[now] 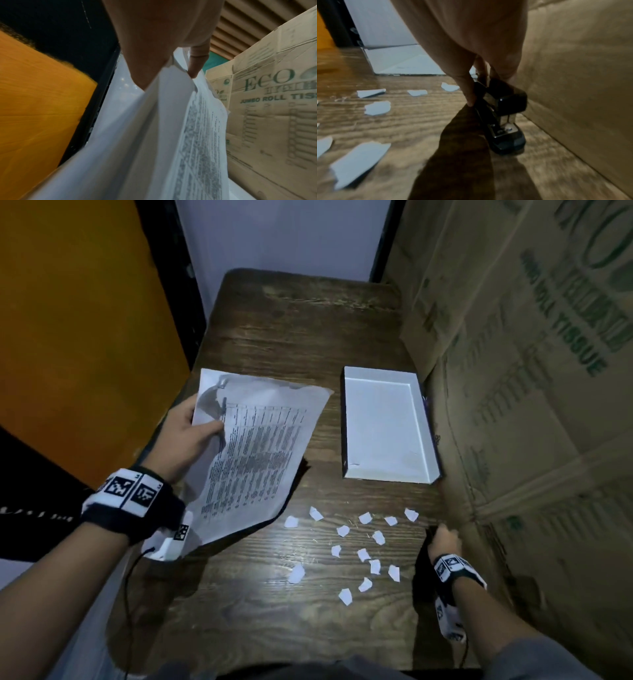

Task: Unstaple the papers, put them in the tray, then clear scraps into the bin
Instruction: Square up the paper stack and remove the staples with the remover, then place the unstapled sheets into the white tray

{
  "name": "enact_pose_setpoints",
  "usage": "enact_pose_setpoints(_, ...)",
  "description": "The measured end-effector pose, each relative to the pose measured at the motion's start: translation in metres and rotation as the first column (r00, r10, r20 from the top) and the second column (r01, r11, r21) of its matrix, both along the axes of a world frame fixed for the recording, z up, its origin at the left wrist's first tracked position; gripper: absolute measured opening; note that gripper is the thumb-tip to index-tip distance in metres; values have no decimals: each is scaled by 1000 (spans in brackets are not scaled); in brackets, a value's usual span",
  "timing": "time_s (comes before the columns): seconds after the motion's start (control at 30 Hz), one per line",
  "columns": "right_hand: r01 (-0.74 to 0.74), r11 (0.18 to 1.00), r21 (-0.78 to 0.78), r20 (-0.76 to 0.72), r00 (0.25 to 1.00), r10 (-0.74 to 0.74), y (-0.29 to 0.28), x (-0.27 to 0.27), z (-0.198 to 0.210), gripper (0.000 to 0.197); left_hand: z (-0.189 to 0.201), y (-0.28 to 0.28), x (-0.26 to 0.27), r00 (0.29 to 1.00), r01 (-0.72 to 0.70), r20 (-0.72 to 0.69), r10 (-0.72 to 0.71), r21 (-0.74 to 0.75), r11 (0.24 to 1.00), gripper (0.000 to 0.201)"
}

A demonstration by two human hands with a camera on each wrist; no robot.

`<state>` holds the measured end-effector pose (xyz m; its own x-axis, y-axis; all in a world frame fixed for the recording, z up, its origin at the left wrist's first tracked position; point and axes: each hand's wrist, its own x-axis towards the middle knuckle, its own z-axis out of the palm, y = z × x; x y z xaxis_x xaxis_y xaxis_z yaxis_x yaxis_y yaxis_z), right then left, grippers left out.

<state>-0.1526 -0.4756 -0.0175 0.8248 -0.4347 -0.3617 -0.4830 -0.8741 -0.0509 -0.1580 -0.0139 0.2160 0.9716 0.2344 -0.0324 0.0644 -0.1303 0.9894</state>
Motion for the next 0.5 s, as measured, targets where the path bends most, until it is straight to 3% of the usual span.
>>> enact_pose_setpoints(0.13,16,1000,9,-23,1000,-16,-2,-8,0,35,9,-15,19,999,49,13,-48,-35,998,42)
enact_pose_setpoints(0.2,-48,998,44,74,996,45,11,3,18,53,13,-25,32,998,61,-12,-62,-73,995,32)
enact_pose_setpoints(0.27,-170,923,345,298,953,64,36,24,51,69,15,-38,47,996,78,-38,-84,-133,988,29)
enact_pose_setpoints(0.3,-223,794,565,361,933,5,50,35,73,69,16,-46,55,993,96,-51,-107,-183,978,28)
enact_pose_setpoints(0.33,-250,613,750,349,936,-45,62,47,91,68,18,-55,63,990,109,-62,-128,-243,964,28)
enact_pose_setpoints(0.4,-209,219,953,229,971,-70,78,67,115,72,20,-70,80,986,106,-88,-143,-335,936,29)
enact_pose_setpoints(0.43,-147,84,986,152,986,-61,80,75,121,78,20,-77,88,984,99,-100,-145,-370,924,28)
enact_pose_setpoints(0.5,-52,-33,998,51,999,-8,80,86,127,73,14,-90,106,982,74,-126,-144,-446,892,27)
